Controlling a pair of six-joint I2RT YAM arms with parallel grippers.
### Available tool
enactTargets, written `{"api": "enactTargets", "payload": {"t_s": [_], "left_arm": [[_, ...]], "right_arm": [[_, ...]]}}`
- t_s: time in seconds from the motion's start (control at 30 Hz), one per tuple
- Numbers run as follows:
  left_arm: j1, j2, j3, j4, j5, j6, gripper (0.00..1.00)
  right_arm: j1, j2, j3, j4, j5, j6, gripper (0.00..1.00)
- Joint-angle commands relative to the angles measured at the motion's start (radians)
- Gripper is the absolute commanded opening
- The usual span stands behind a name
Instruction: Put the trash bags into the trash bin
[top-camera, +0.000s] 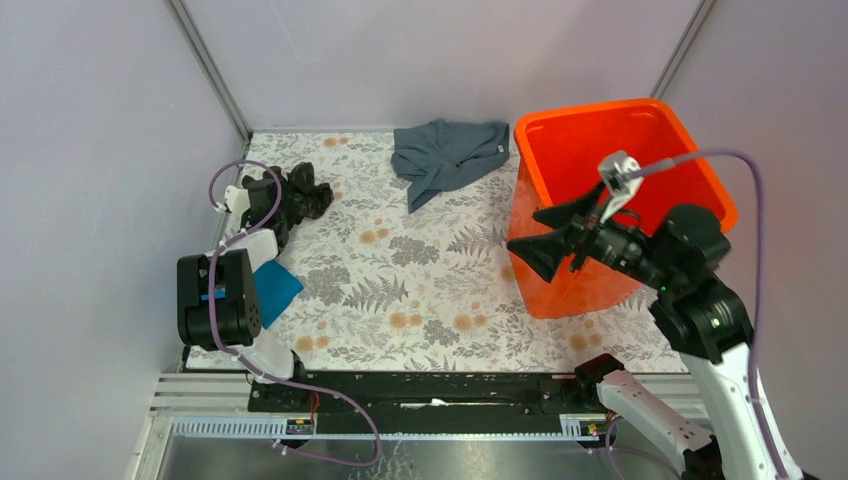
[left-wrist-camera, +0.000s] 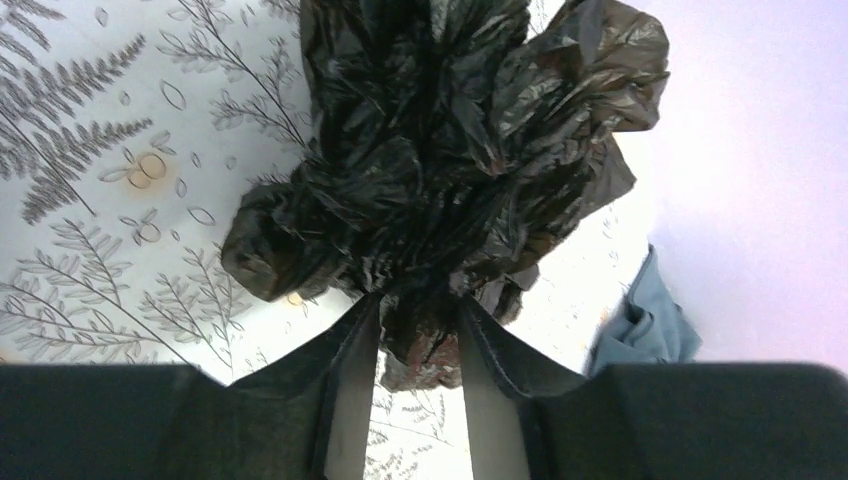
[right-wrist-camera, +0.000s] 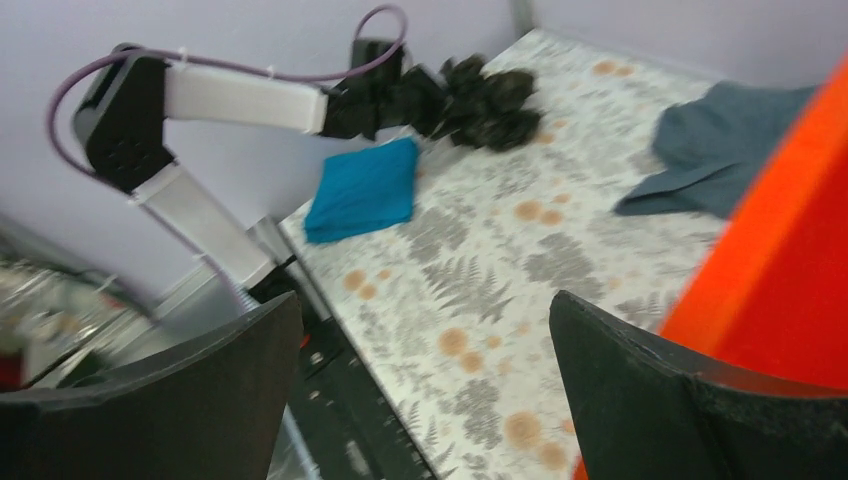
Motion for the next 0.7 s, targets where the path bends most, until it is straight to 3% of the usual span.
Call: {"api": "enactTargets", "payload": {"t_s": [0.0, 0.13, 0.23, 0.43, 0.57, 0.6, 0.63, 0.67], "left_arm": [[0.007, -0.087, -0.033, 0.051, 0.104, 0.015, 0.35], [0.006, -0.157, -0.107, 0.061, 0.237, 0.037, 0.18], [0.002, -0.214, -0.186, 0.09, 0.354, 0.062, 0.08], [-0.054, -0.368, -0.353, 0.092, 0.588, 0.113, 0.0], [-0.059, -0.549, -0.415, -0.05, 0.589, 0.166, 0.0], [-0.057, -0.582, -0.404, -0.103, 0.557, 0.178, 0.04], [-0.056, -0.604, -0.381, -0.155, 0.52, 0.186, 0.15], [-0.056, -0.615, -0.343, -0.207, 0.463, 0.185, 0.37]], "right_arm": [[0.04, 0.095, 0.077, 0.046, -0.198, 0.074, 1.0], [0.104, 0.208, 0.122, 0.037, -0.213, 0.094, 1.0], [0.21, 0.274, 0.139, 0.025, -0.127, 0.081, 1.0], [0.611, 0.426, 0.145, 0.014, 0.318, 0.022, 1.0], [0.718, 0.544, 0.101, 0.025, 0.604, 0.017, 1.0], [0.719, 0.579, 0.092, 0.021, 0.694, 0.022, 1.0], [0.719, 0.602, 0.083, 0.011, 0.771, 0.027, 1.0], [0.719, 0.621, 0.071, 0.005, 0.835, 0.025, 1.0]]}}
